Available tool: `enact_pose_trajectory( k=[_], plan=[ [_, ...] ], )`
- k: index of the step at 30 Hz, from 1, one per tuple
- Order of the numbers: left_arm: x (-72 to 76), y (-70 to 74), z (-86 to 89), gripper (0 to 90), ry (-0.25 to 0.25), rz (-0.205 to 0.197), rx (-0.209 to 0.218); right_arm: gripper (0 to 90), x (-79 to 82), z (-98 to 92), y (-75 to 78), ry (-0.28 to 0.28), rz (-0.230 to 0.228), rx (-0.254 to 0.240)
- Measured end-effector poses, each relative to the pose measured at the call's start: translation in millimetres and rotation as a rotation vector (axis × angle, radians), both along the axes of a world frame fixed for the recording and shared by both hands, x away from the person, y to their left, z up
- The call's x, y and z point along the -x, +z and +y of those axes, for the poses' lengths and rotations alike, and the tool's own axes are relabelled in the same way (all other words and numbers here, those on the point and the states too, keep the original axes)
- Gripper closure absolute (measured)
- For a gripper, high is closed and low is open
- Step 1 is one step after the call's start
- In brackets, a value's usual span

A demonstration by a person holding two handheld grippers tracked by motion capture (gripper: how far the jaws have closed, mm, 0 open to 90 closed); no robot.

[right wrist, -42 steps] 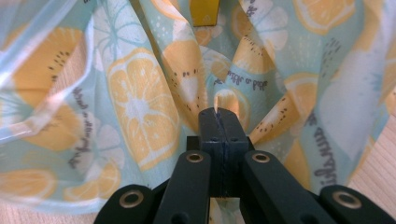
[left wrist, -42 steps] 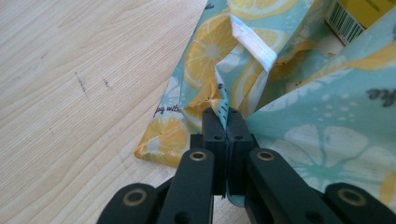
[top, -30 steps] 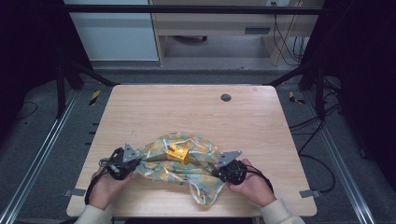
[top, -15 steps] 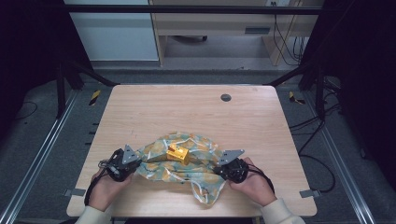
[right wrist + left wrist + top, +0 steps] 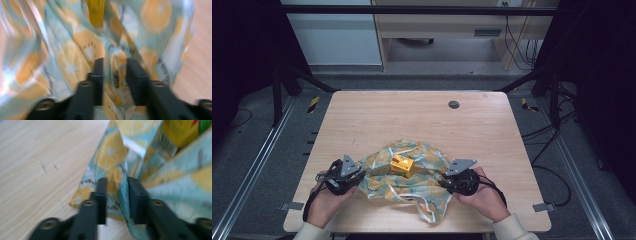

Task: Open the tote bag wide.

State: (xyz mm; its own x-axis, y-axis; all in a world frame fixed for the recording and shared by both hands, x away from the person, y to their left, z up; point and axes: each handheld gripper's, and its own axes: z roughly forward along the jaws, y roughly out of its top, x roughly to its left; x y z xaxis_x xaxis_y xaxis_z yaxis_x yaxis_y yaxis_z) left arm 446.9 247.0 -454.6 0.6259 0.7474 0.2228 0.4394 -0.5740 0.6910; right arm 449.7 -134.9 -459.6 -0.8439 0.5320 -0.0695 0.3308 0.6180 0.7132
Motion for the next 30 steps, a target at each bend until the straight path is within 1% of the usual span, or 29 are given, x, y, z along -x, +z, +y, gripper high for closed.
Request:
enact_pose_trajectory(
  k=[1,2,3,4,5,6,7,9,10,11,12,13,14,15,17,18,20,21,25,26,27,29,30],
  plan=[
    [1.4,3.1,0.0,62.6,0.013,-0.021,0.035,55.7,1.1,0.9,4.1,-0.003,-0.012,-0.011],
    [1.4,3.1,0.0,55.6,0.013,-0.021,0.035,55.7,1.1,0.9,4.1,-0.003,-0.012,-0.011],
    [3.3,9.2,0.1,47.3,0.034,-0.045,0.103,42.7,3.7,2.9,17.2,-0.016,-0.053,-0.048],
    [4.3,11.4,-0.3,44.3,0.036,-0.055,0.131,38.8,4.4,3.5,21.0,-0.02,-0.059,-0.061],
    [4.3,11.4,-0.3,41.7,0.036,-0.055,0.131,34.5,5.1,4.1,25.1,-0.028,-0.07,-0.074],
    [5.5,13.6,-2.4,38.5,0.036,-0.061,0.158,30.4,5.6,4.8,27.9,-0.037,-0.077,-0.082],
    [5.9,14.0,-3.8,35.2,0.036,-0.055,0.162,27.5,5.8,5.3,29.9,-0.044,-0.074,-0.085],
    [6.4,14.1,-5.4,31.4,0.032,-0.052,0.169,23.1,6.3,5.6,32.3,-0.06,-0.09,-0.088],
    [7.4,14.3,-8.8,29.1,0.03,-0.052,0.167,19.8,5.8,5.4,33.1,-0.073,-0.088,-0.094],
    [7.4,14.3,-8.8,27.2,0.03,-0.052,0.167,17.8,4.5,5.2,33.9,-0.082,-0.071,-0.1],
    [8.4,15.2,-12.4,24.8,0.024,-0.049,0.173,16.9,3.8,4.7,34.7,-0.088,-0.07,-0.109],
    [8.4,15.2,-12.4,23.2,0.024,-0.049,0.173,16.9,3.8,4.7,34.7,-0.088,-0.07,-0.109],
    [9.0,16.2,-14.1,23.2,0.02,-0.046,0.173,15.7,3.5,4.0,35.5,-0.095,-0.073,-0.118],
    [10.1,17.6,-16.4,19.4,0.015,-0.049,0.179,12.0,2.2,2.2,37.9,-0.113,-0.086,-0.118],
    [10.5,18.6,-17.2,17.2,0.012,-0.05,0.179,11.9,1.9,1.1,39.1,-0.12,-0.092,-0.121],
    [10.9,20.7,-17.5,15.9,0.012,-0.057,0.187,9.2,0.6,-3.2,42.9,-0.138,-0.117,-0.133],
    [10.5,22.5,-16.0,14.0,0.017,-0.06,0.192,8.4,-1.6,-8.7,47.1,-0.162,-0.131,-0.152],
    [10.5,22.5,-16.0,13.1,0.017,-0.06,0.192,8.4,-1.6,-8.7,47.1,-0.162,-0.131,-0.152],
    [8.2,26.4,-4.2,10.6,0.042,-0.067,0.213,6.6,-4.7,-24.8,54.0,-0.231,-0.175,-0.187],
    [8.2,26.4,-4.2,10.3,0.042,-0.067,0.213,6.3,-5.4,-28.2,54.7,-0.243,-0.177,-0.194],
    [7.3,27.5,2.0,10.0,0.058,-0.075,0.229,6.1,-6.1,-31.5,55.1,-0.254,-0.178,-0.199],
    [6.9,28.2,5.3,9.3,0.067,-0.078,0.233,6.1,-6.9,-34.7,55.3,-0.264,-0.177,-0.203],
    [6.0,29.5,11.6,8.9,0.08,-0.082,0.244,6.0,-9.2,-41.2,55.2,-0.292,-0.172,-0.21]
  ],
)
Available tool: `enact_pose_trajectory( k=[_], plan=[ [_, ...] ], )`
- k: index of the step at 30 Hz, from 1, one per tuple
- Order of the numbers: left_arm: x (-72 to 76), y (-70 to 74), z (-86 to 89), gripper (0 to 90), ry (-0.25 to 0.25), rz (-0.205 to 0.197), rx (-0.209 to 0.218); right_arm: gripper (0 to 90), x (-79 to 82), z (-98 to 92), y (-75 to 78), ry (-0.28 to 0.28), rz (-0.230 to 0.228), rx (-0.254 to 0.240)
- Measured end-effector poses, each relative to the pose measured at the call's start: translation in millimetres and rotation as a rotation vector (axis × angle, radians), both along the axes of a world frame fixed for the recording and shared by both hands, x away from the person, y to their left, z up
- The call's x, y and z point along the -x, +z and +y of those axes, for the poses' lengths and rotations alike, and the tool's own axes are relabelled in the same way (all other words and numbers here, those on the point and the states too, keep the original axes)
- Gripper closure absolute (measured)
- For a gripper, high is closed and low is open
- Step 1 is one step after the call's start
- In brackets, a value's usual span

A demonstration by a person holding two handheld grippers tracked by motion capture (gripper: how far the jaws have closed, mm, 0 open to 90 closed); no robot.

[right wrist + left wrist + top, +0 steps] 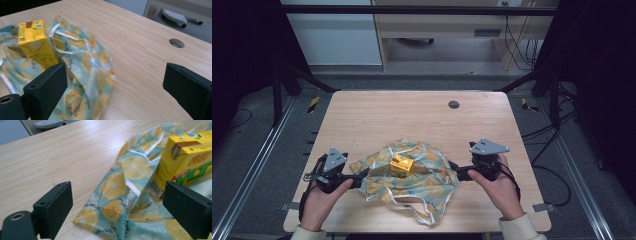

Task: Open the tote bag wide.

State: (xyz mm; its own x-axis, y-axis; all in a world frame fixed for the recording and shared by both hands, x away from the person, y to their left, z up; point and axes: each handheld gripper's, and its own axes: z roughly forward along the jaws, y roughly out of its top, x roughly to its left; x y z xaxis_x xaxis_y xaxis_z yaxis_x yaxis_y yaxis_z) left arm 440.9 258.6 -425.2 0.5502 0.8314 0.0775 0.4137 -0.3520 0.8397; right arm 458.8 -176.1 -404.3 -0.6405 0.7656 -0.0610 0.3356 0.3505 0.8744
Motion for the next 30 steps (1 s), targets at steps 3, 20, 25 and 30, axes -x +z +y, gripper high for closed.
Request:
enact_pose_trajectory(
  k=[3,20,25,30],
  plan=[
    [-0.5,0.7,5.2,8.4,0.013,-0.005,0.013,6.0,-1.2,-4.6,0.0,-0.009,-0.002,-0.001],
    [-2.7,1.8,33.8,6.3,0.081,-0.046,0.039,6.1,-6.8,-36.3,-3.2,-0.115,-0.012,-0.02],
    [-5.4,-1.3,40.0,6.3,0.095,-0.043,0.04,6.3,-8.6,-46.2,-6.1,-0.141,-0.002,-0.024],
    [-7.4,-4.0,45.5,6.2,0.108,-0.043,0.041,6.3,-9.4,-58.0,-8.4,-0.17,0.001,-0.027]
  ],
)
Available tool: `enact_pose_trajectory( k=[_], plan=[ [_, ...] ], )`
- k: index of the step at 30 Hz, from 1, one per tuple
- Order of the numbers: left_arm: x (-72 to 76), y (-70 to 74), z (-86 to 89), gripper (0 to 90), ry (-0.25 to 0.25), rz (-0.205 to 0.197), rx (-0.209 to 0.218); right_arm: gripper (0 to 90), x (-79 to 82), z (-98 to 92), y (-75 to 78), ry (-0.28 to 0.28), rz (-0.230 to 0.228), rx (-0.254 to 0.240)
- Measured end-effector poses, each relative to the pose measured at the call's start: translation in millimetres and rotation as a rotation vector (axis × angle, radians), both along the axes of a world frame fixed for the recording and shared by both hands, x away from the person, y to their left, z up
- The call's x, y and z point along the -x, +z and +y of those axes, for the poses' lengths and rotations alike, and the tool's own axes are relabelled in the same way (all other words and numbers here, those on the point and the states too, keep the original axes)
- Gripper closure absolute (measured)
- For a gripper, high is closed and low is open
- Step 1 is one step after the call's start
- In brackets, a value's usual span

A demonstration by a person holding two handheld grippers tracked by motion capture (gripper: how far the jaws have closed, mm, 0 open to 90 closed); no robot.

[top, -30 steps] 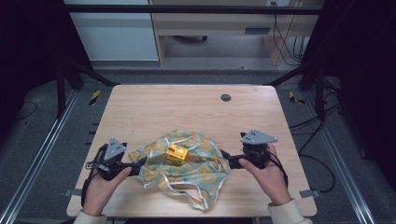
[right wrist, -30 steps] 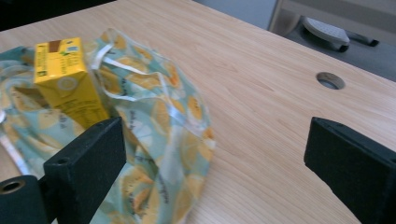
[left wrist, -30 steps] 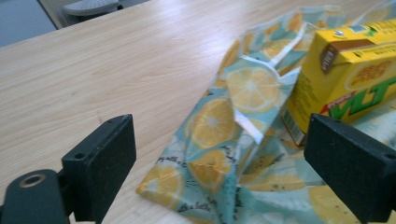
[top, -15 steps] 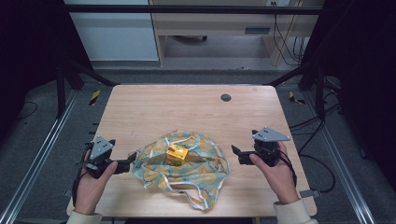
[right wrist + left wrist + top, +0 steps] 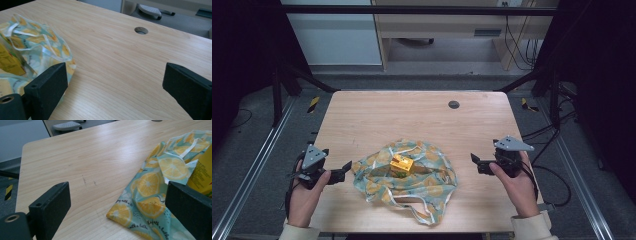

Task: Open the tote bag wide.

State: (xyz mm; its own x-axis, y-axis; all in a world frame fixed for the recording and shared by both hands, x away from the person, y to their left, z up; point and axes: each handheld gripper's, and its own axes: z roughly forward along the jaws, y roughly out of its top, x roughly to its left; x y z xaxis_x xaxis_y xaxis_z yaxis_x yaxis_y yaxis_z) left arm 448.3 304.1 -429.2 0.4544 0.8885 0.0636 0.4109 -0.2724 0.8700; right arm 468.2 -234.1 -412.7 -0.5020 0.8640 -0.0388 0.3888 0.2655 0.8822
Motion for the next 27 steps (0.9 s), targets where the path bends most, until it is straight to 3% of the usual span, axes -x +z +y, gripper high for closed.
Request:
enact_pose_trajectory(
  k=[13,27],
  plan=[
    [-5.5,-7.0,20.8,6.2,0.05,0.021,-0.002,6.6,-1.6,-29.3,-14.2,-0.07,0.046,-0.001],
    [-15.2,-22.0,40.6,6.2,0.111,0.102,-0.041,7.1,-7.8,-52.4,-36.4,-0.145,0.136,0.032]
  ],
)
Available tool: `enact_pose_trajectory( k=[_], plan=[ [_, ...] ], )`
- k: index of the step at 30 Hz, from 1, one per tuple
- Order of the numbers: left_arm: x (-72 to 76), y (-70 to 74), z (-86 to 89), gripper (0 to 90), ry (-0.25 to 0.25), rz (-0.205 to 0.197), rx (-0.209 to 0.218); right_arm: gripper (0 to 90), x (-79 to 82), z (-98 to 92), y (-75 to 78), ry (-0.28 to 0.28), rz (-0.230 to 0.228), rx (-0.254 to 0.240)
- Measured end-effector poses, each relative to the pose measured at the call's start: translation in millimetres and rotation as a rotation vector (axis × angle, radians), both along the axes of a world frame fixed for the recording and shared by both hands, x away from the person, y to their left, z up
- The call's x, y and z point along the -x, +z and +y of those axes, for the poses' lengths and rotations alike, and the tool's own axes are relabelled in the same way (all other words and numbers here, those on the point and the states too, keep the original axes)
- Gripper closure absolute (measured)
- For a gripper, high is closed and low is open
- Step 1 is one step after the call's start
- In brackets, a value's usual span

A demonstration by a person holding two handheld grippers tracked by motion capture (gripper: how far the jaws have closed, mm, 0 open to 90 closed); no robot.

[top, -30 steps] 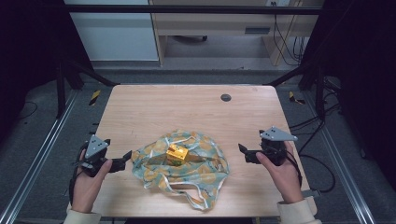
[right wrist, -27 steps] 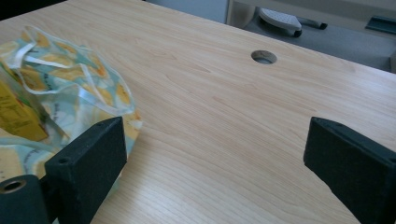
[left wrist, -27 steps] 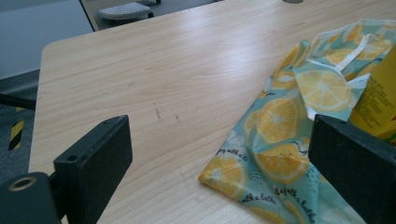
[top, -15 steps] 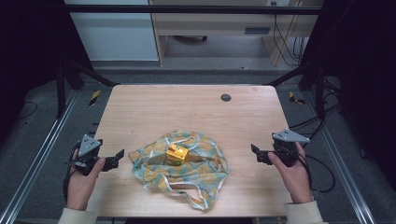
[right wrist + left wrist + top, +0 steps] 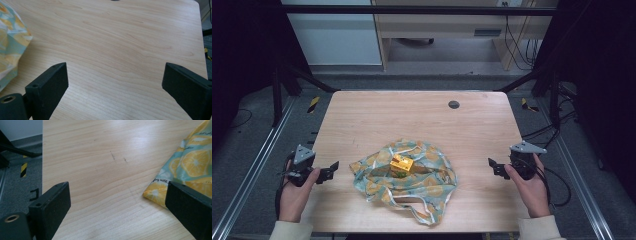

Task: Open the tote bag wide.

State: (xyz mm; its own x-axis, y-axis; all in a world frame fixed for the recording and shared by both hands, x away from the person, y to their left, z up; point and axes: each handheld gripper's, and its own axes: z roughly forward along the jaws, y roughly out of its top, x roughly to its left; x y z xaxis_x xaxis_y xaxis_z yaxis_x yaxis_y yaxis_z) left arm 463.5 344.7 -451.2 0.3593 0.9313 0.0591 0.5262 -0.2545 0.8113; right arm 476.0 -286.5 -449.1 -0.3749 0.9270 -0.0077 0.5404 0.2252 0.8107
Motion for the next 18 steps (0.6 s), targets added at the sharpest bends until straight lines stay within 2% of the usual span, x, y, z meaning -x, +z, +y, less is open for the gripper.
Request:
enact_pose_trajectory(
  k=[1,2,3,4,5,12,14,15,17,18],
  plan=[
    [-1.1,-1.9,1.5,6.2,0.003,0.018,-0.007,7.2,-0.3,-1.4,-1.1,0.0,0.002,0.0],
    [-1.1,-1.9,1.5,6.2,0.003,0.018,-0.007,7.2,-0.3,-1.4,-1.1,0.0,0.002,0.0],
    [-2.5,-4.9,2.6,6.1,0.005,0.04,-0.021,7.2,-0.4,-4.4,-4.7,-0.014,0.023,0.003],
    [-2.5,-4.9,2.6,6.0,0.005,0.04,-0.021,7.2,-0.6,-5.4,-5.9,-0.016,0.029,0.006],
    [-3.9,-7.6,3.3,5.9,0.003,0.06,-0.031,7.2,-0.6,-6.6,-8.1,-0.021,0.038,0.008],
    [-5.6,-13.2,3.0,5.7,0.001,0.102,-0.059,7.6,2.0,-13.5,-18.1,-0.03,0.073,0.027],
    [-5.5,-15.5,1.2,5.7,0.002,0.113,-0.079,7.6,2.6,-14.2,-19.5,-0.032,0.079,0.028],
    [-5.1,-17.0,-0.7,5.7,0.001,0.125,-0.107,7.6,4.4,-15.0,-22.7,-0.037,0.098,0.022],
    [-5.0,-18.1,-2.0,5.7,0.003,0.133,-0.119,7.5,4.8,-16.0,-24.2,-0.03,0.1,0.03],
    [-4.9,-18.7,-2.8,5.7,0.001,0.139,-0.124,7.4,7.0,-15.5,-27.0,-0.029,0.117,0.032]
  ],
)
